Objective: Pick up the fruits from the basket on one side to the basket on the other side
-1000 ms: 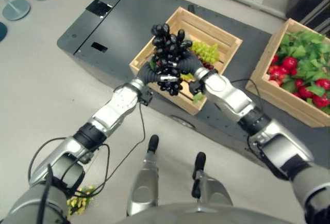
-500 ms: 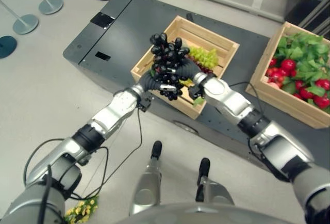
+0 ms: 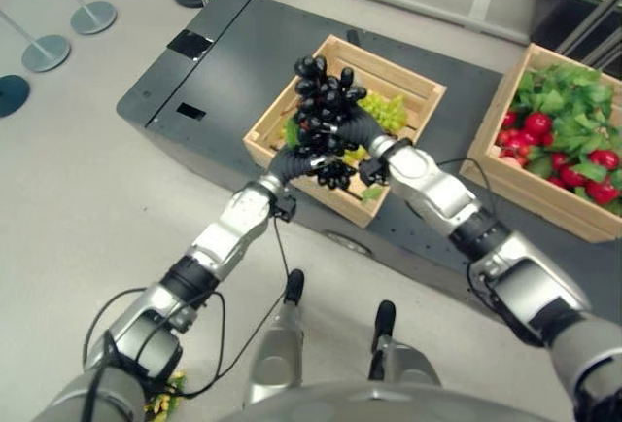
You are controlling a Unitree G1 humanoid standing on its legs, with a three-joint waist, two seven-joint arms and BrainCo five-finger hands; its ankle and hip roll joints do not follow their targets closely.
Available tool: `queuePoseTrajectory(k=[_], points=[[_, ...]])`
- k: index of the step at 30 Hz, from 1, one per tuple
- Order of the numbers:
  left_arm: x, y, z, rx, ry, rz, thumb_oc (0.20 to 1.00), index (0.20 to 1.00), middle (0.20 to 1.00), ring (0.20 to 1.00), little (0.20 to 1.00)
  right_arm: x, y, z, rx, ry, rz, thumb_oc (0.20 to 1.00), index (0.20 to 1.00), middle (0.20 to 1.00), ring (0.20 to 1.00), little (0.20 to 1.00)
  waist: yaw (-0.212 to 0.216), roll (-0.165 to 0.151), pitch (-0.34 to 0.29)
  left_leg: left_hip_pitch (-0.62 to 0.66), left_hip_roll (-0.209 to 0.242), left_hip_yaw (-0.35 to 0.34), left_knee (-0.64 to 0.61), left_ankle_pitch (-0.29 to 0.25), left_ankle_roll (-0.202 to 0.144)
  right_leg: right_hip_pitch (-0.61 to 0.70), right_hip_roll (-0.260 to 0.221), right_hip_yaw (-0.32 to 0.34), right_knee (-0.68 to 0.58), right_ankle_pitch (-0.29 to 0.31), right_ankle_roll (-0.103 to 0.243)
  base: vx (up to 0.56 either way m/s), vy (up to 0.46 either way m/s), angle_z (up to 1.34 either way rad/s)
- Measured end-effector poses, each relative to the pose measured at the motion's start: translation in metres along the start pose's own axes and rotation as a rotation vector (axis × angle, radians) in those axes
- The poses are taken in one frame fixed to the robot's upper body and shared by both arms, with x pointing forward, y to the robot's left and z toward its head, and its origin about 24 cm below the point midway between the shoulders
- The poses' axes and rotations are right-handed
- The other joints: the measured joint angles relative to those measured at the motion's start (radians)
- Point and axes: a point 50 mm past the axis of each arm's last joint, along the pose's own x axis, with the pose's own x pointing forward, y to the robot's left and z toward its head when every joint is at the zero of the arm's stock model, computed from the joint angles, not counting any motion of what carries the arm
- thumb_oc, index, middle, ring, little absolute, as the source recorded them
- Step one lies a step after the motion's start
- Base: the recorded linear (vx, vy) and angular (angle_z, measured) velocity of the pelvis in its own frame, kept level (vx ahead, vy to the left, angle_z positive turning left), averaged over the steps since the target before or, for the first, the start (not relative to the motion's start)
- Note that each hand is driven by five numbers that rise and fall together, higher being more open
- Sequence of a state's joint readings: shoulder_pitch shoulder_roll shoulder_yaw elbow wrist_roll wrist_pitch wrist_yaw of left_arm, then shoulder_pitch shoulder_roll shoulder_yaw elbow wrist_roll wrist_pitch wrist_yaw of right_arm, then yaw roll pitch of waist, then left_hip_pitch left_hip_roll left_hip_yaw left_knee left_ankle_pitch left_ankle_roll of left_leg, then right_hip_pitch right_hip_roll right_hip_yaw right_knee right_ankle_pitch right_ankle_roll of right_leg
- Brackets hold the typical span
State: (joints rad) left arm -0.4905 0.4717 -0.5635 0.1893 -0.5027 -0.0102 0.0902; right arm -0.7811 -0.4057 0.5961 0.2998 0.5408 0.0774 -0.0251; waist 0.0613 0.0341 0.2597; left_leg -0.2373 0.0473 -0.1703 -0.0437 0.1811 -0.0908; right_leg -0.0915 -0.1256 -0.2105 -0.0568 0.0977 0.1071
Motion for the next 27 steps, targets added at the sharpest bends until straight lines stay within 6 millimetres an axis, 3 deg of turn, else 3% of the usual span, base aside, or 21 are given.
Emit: queuePoseTrajectory(k=[11, 12, 13, 21, 27], points=[[0.001, -0.002, 0.001, -0.015, -0.007, 0.017, 0.200, 0.200, 0.200, 0.200, 0.200, 0.001, 0.000, 0.001, 0.007, -0.006, -0.008, 0.200, 0.200, 0.200, 0.200, 0.200, 0.001, 0.000, 0.000, 0.003, 0.000, 0.002, 0.000, -0.002, 0.001, 0.002, 0.000, 0.001, 0.000, -0.001, 0.001, 0.00, 0.000, 0.00], [0.001, -0.002, 0.001, -0.015, -0.008, 0.017, 0.542, 0.542, 0.542, 0.542, 0.542, 0.001, 0.001, 0.001, 0.009, -0.007, -0.007, 0.200, 0.200, 0.200, 0.200, 0.200, 0.001, 0.000, 0.000, 0.004, 0.000, 0.002, 0.000, -0.002, 0.001, 0.003, 0.000, 0.001, 0.000, -0.001, 0.001, 0.00, 0.000, 0.00], [0.001, -0.002, 0.001, -0.015, -0.008, 0.017, 1.000, 1.000, 1.000, 1.000, 1.000, 0.001, 0.001, 0.001, 0.009, -0.007, -0.008, 0.200, 0.200, 0.200, 0.200, 0.200, 0.001, 0.000, 0.000, 0.004, 0.000, 0.002, 0.000, -0.002, 0.001, 0.003, 0.000, 0.001, 0.000, -0.001, 0.001, 0.00, 0.000, 0.00], [-0.002, 0.025, 0.009, 0.018, -0.049, 0.177, 1.000, 1.000, 1.000, 1.000, 1.000, 0.000, 0.009, -0.003, 0.027, -0.006, 0.007, 0.200, 0.200, 0.200, 0.200, 0.200, -0.002, -0.002, -0.006, 0.018, 0.000, 0.000, -0.004, -0.004, 0.001, 0.018, 0.000, 0.000, -0.002, -0.005, 0.001, 0.00, -0.001, 0.00], [-0.003, 0.027, 0.011, 0.093, -0.056, 0.197, 1.000, 1.000, 1.000, 1.000, 1.000, -0.002, 0.010, -0.008, 0.023, 0.004, 0.002, 0.200, 0.200, 0.200, 0.200, 0.200, 0.002, -0.002, -0.007, 0.018, 0.000, 0.000, -0.005, -0.004, 0.001, 0.017, 0.000, 0.000, -0.001, -0.006, 0.001, 0.00, 0.000, 0.00]])
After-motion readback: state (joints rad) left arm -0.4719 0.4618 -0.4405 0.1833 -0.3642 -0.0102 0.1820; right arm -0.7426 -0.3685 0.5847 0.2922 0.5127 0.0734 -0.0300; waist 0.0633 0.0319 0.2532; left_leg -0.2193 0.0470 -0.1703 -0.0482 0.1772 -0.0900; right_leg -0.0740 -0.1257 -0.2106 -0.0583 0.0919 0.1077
